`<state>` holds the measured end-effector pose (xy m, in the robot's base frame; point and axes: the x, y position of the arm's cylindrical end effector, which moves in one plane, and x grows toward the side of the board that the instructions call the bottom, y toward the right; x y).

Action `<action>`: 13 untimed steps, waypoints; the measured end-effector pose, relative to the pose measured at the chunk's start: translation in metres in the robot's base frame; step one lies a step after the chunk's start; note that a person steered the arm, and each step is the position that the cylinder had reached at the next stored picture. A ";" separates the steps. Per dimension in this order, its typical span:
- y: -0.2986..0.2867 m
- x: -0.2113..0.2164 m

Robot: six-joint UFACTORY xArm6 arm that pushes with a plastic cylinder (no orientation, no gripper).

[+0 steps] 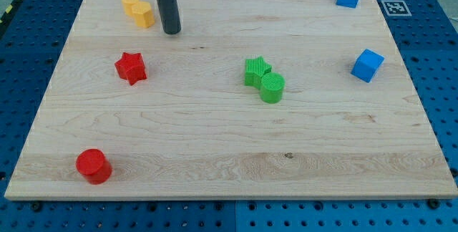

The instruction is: Push the blue triangle above the green blocks

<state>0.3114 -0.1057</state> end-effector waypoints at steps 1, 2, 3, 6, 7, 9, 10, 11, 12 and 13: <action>0.052 -0.007; 0.101 -0.007; 0.137 -0.007; 0.220 -0.008; 0.244 -0.009; 0.324 -0.012; 0.385 -0.012; 0.414 -0.032; 0.419 -0.078; 0.417 -0.106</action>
<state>0.2055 0.3117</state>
